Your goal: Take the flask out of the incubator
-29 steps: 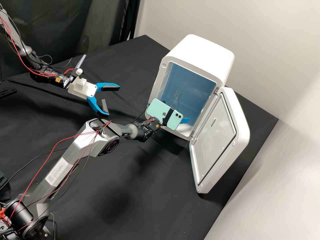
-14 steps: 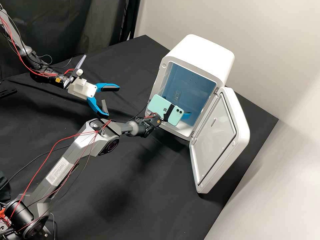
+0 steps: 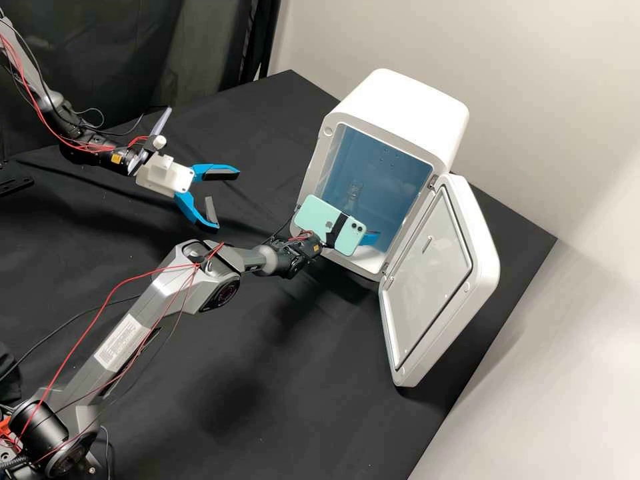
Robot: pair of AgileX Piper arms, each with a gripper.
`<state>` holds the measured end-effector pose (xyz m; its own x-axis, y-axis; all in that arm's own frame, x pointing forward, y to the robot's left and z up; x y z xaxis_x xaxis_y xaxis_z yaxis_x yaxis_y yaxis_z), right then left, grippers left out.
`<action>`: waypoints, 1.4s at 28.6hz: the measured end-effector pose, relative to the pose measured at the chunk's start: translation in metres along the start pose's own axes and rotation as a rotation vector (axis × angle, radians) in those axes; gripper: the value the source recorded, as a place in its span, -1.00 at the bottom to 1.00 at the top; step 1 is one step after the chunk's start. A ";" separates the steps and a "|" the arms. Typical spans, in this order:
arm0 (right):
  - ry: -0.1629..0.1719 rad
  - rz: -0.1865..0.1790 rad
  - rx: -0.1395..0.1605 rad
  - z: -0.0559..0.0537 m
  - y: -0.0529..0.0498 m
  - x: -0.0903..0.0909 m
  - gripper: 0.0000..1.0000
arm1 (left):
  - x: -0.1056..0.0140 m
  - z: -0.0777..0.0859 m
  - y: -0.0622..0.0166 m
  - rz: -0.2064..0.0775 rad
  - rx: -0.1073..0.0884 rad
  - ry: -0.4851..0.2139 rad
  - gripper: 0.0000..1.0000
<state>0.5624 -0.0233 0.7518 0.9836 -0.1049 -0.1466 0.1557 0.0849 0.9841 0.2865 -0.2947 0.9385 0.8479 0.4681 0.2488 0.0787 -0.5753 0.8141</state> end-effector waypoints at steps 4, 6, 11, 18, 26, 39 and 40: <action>-0.005 -0.001 0.002 0.002 -0.001 0.000 1.00 | -0.002 0.001 0.0059 0.017 0.002 -0.001 1.00; -0.007 -0.002 0.002 0.004 -0.002 0.001 1.00 | -0.003 0.001 0.0072 0.021 0.002 -0.002 1.00; -0.012 -0.002 0.003 0.007 -0.002 0.001 1.00 | -0.003 0.001 0.0072 0.020 0.002 -0.002 1.00; -0.014 0.000 0.003 0.008 -0.001 0.001 1.00 | -0.004 0.000 0.0100 0.025 -0.001 -0.001 1.00; -0.014 0.000 0.003 0.008 -0.001 0.001 1.00 | -0.004 0.001 0.0113 0.029 -0.001 -0.001 1.00; -0.012 0.002 0.004 0.010 -0.003 0.002 1.00 | -0.004 0.001 0.0113 0.029 -0.001 -0.001 1.00; -0.012 0.002 0.004 0.010 -0.003 0.002 1.00 | -0.004 0.001 0.0113 0.029 -0.001 -0.001 1.00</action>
<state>0.5626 -0.0341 0.7493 0.9828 -0.1166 -0.1434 0.1534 0.0816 0.9848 0.2840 -0.3036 0.9463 0.8503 0.4505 0.2720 0.0534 -0.5880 0.8071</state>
